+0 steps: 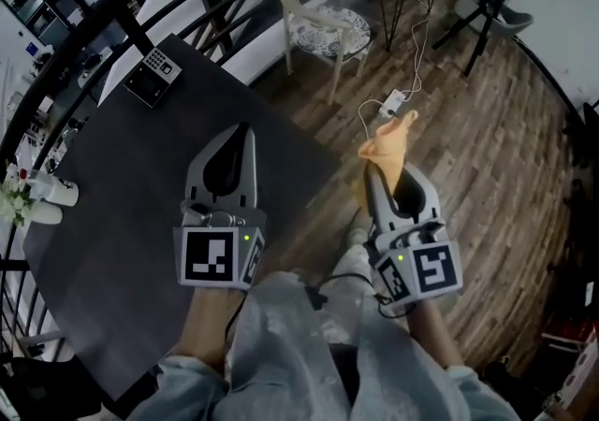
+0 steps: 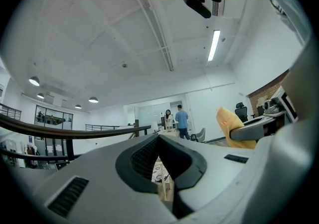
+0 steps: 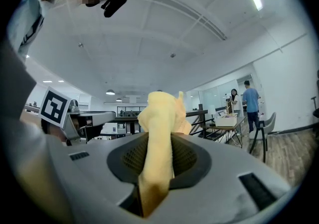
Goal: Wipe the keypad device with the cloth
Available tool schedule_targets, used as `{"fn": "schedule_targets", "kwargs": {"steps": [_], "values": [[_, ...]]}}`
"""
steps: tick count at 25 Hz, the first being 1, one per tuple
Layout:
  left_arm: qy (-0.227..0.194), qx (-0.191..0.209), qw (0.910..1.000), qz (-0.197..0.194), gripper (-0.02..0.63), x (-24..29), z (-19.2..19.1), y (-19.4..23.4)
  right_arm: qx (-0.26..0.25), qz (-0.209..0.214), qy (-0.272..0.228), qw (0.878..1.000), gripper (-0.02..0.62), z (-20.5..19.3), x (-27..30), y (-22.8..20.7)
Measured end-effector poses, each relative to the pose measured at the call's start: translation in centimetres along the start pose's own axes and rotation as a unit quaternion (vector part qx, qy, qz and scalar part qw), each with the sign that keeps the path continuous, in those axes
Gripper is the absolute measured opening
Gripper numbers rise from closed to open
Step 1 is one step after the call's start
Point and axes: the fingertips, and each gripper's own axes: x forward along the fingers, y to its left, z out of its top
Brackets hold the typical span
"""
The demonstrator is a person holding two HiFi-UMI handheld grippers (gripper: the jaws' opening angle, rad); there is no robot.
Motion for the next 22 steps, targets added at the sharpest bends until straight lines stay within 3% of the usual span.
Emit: {"fn": "schedule_targets", "kwargs": {"steps": [12,22], "values": [[0.01,-0.01,0.996,0.088,0.006,5.5,0.4,-2.9,-0.009,0.101,0.02,0.995,0.101,0.6,4.8,-6.6],[0.009,-0.001,0.9815,0.191,0.006,7.4,1.5,-3.9,-0.016,0.21,0.015,0.977,0.101,1.7,9.1,-9.3]]}}
